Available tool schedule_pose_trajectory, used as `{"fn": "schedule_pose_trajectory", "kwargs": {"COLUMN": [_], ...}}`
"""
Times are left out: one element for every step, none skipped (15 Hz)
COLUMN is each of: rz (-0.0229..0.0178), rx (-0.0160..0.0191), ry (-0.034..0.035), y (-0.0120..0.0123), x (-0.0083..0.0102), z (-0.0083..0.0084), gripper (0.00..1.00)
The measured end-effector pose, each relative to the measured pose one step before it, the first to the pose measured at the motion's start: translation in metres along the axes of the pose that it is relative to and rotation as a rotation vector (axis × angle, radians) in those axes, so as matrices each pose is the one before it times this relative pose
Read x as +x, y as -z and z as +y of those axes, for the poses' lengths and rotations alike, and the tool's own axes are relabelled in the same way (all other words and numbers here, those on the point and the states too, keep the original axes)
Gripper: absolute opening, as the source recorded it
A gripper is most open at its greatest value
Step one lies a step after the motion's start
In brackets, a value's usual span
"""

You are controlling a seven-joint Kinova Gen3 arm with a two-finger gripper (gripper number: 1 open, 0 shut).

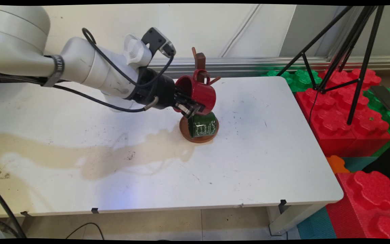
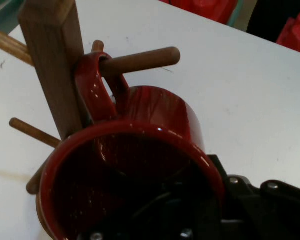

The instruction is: Place the picked object on the table

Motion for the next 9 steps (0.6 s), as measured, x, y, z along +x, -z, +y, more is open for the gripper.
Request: {"fn": "schedule_pose_trajectory", "kwargs": {"rz": [0.00179,0.00230,0.00223,0.00398,0.00367,0.00529,0.00361,0.00548,0.00625], "rx": [-0.00248,-0.00269,-0.00232,-0.00230,-0.00151,-0.00111,-0.00159,-0.00317,-0.00532], "ry": [-0.00318,-0.00511,-0.00554,-0.00805,-0.00515,-0.00604,-0.00475,-0.00767,-0.01213], "y": [0.00230,0.00212,0.00163,0.00250,0.00162,0.00264,0.00139,0.00201,0.00201], "x": [-0.00051,-0.00013,0.00027,0.00046,0.00058,0.00079,0.00090,0.00152,0.00232], "z": [0.00054,0.00064,0.00067,0.00085,0.00061,0.00075,0.00056,0.00095,0.00120], "gripper": [0.00,0.00,0.00,0.00,0.00,0.00,0.00,0.00,0.00]}}
